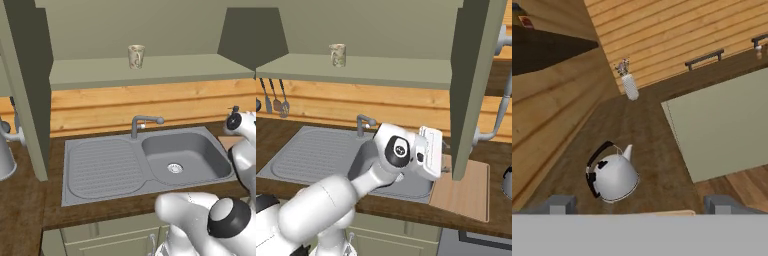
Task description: Pick the kettle from the counter and place it on the tray. Then pick the mug from the cabinet and place it on the tray. Then close the cabinet doors.
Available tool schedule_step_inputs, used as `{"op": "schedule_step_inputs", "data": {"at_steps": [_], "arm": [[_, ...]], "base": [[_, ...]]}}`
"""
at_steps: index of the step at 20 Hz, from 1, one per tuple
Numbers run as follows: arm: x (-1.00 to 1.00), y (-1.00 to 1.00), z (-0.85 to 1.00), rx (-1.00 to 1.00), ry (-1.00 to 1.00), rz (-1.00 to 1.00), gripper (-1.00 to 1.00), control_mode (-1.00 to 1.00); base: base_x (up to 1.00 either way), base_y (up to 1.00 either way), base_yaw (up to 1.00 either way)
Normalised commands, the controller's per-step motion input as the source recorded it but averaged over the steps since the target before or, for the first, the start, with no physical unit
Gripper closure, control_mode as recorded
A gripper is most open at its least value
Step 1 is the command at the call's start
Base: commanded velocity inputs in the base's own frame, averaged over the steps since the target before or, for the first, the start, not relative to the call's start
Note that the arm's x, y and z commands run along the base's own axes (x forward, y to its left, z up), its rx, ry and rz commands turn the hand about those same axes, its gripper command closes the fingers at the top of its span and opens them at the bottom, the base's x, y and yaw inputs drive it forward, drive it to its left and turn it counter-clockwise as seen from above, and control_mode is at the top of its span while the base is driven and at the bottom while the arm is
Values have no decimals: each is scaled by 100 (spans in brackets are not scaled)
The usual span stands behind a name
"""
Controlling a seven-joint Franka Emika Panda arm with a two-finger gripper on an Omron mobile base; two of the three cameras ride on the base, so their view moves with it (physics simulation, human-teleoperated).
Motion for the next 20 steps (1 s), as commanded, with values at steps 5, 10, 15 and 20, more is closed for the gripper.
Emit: {"op": "schedule_step_inputs", "data": {"at_steps": [5,10,15,20], "arm": [[28,-54,0,0,1,-15,-100,-100],[22,-47,-2,0,1,-21,-100,-100],[10,-53,-16,0,0,-19,-100,-100],[1,-52,-25,0,0,-6,-100,-100]], "base": [[0,0,0],[0,0,0],[0,0,0],[0,0,0]]}}
